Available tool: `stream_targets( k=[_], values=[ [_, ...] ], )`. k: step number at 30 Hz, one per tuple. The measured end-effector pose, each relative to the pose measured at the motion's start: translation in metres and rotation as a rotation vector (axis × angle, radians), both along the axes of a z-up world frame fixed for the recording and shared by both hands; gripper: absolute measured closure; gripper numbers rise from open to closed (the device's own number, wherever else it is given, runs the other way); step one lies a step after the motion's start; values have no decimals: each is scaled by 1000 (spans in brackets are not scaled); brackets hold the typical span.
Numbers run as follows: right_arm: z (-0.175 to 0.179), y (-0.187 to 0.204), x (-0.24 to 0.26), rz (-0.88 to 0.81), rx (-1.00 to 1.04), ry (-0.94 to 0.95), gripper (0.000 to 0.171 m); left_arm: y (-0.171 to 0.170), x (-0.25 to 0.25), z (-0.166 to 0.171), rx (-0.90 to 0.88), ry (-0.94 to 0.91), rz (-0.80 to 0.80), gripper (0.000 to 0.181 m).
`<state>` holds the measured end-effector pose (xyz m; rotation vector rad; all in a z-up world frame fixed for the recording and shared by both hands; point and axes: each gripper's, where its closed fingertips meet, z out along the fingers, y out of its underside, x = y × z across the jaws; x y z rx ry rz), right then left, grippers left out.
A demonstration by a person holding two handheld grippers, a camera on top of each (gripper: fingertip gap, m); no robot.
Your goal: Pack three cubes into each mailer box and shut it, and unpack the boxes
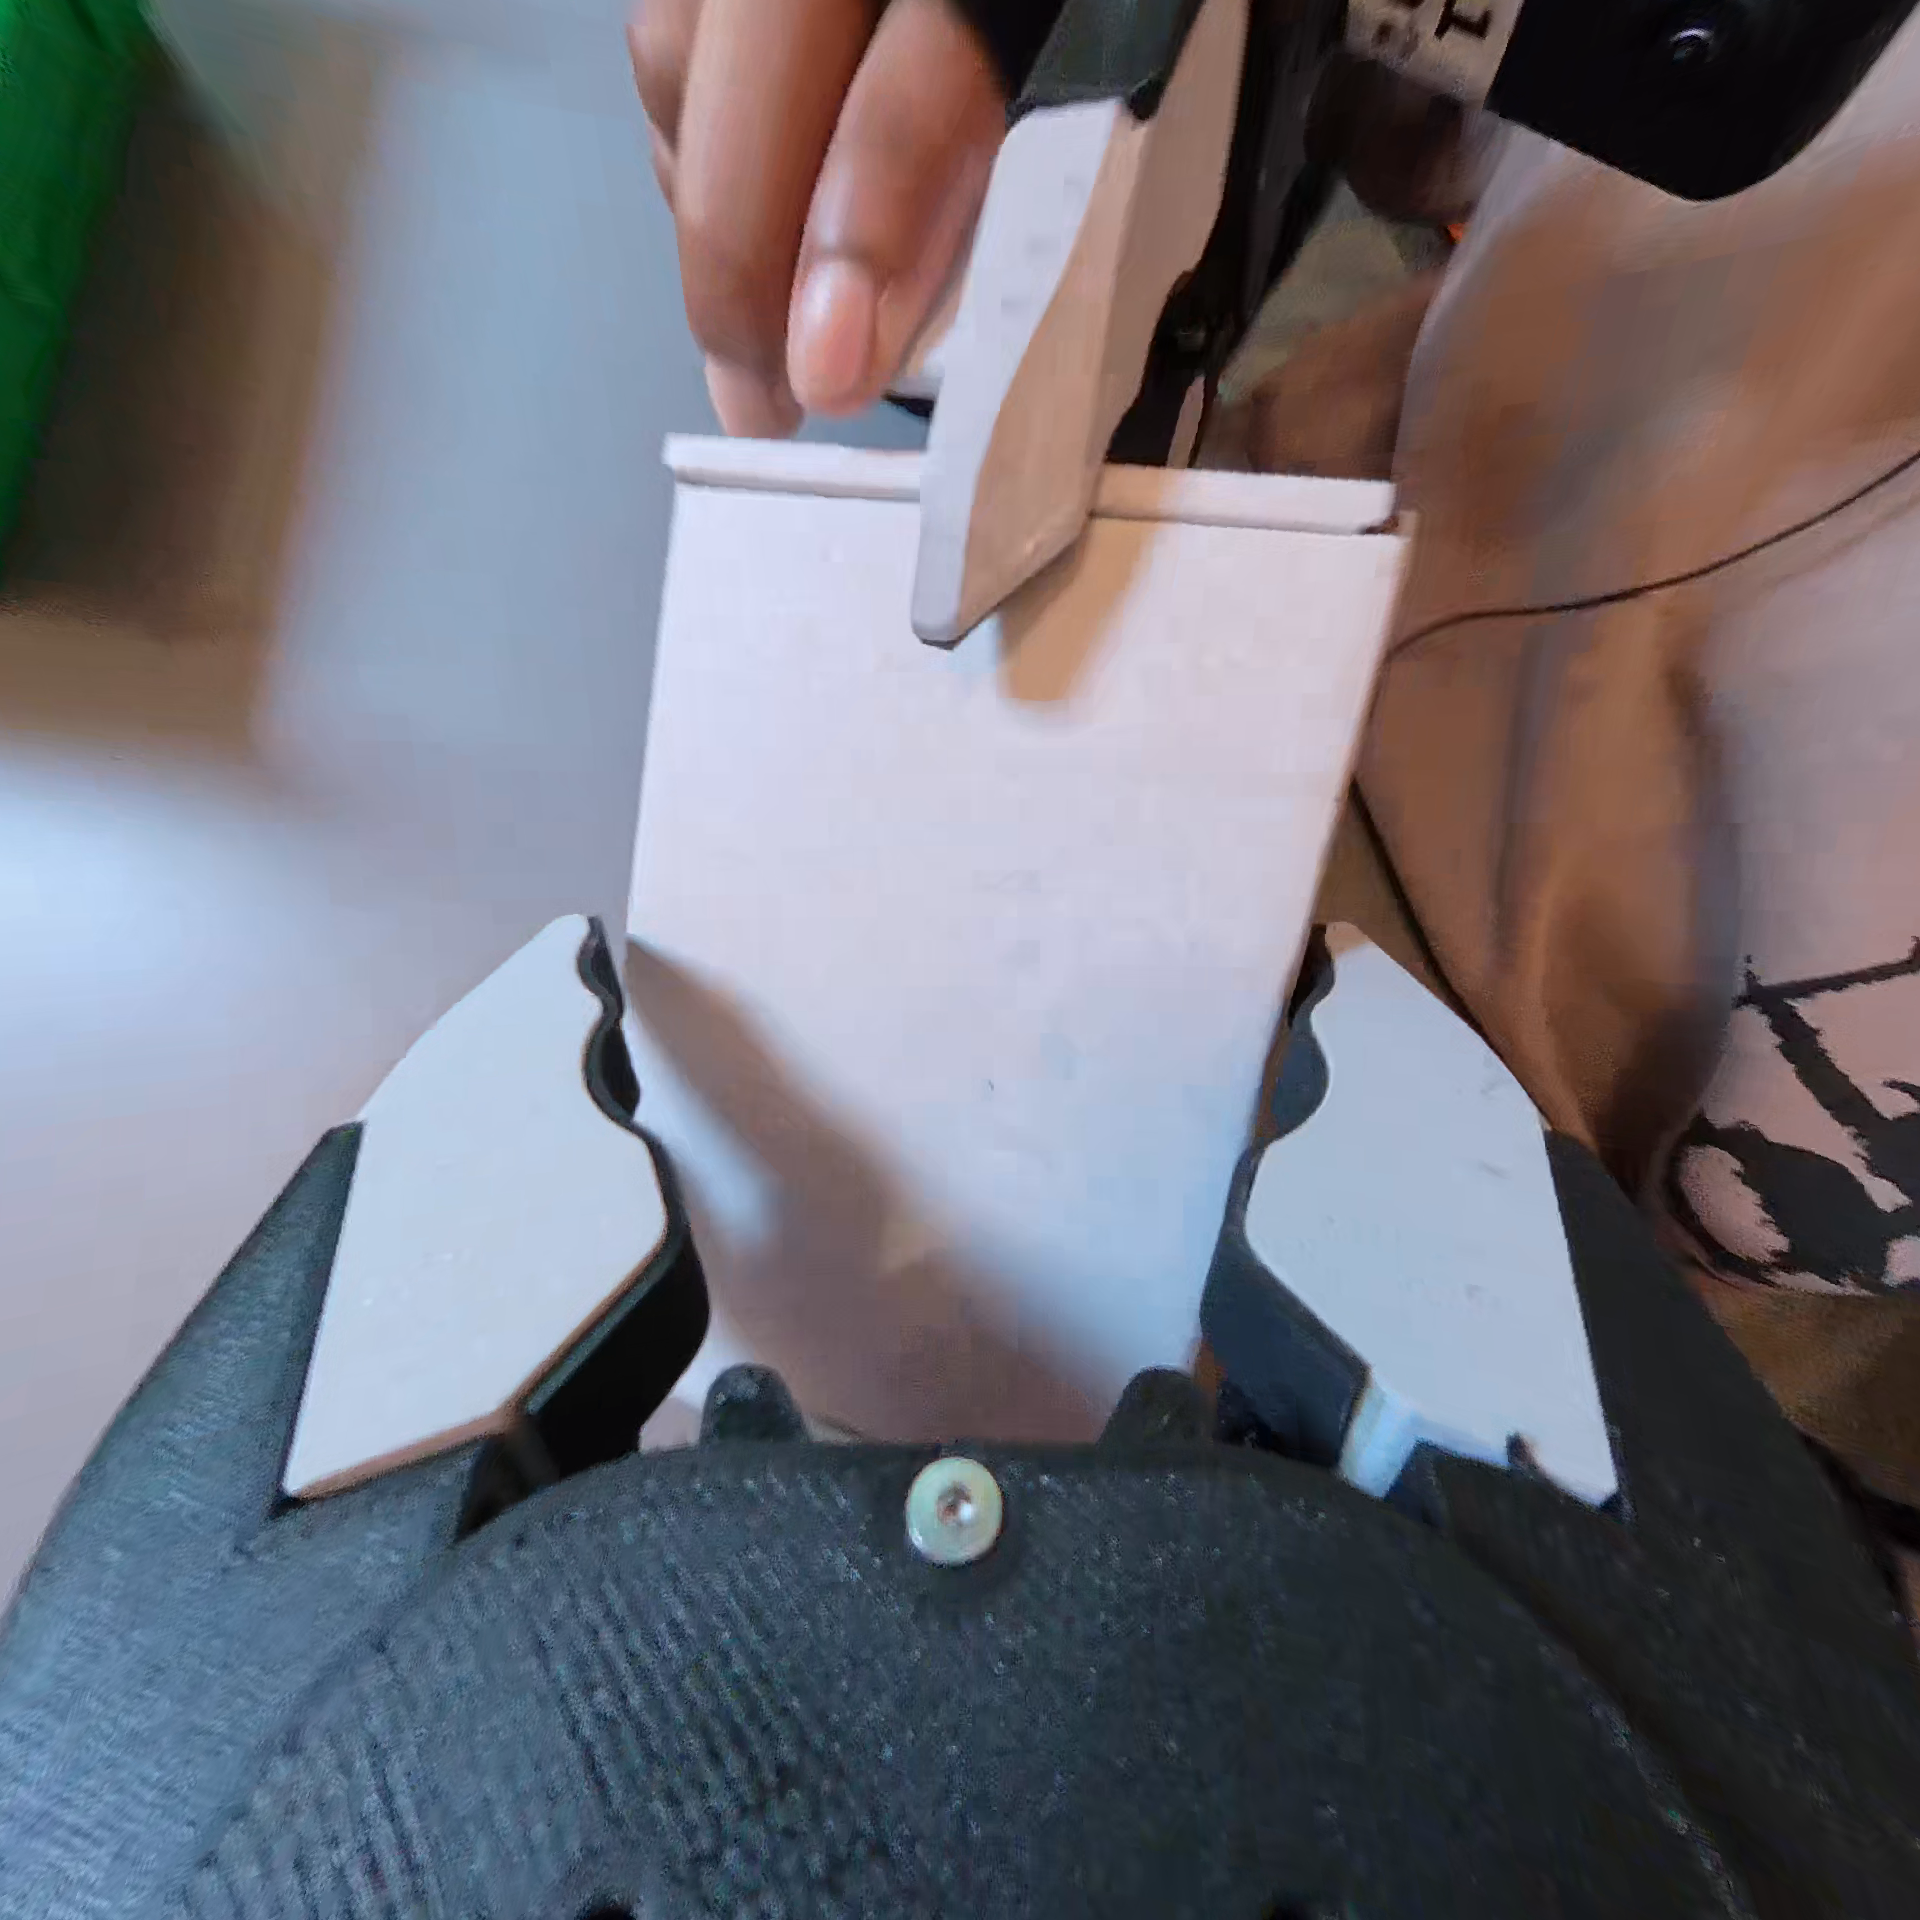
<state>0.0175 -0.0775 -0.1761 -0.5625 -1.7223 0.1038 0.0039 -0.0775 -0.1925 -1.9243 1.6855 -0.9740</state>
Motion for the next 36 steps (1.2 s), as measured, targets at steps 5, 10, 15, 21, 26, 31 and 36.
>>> stream_targets(
  k=[5,10,15,21,26,31,36],
  values=[
    [24,27,22,-7,-336,142,105,26,-23,82,277,-383,257,69],
    [66,60,49,43,-741,356,106,27,-58,108,457,-574,487,77],
    [63,57,51,157,-937,361,105,26,-40,69,535,-446,544,80],
    [30,43,34,159,-973,234,105,23,-22,36,571,-318,507,108],
    [22,64,34,2,-901,194,99,33,-32,30,618,-238,561,109],
    [43,79,44,-184,-536,164,99,44,-43,30,728,-140,622,109],
    [46,65,32,-258,-257,0,106,48,-44,31,899,7,623,109]
  ],
)
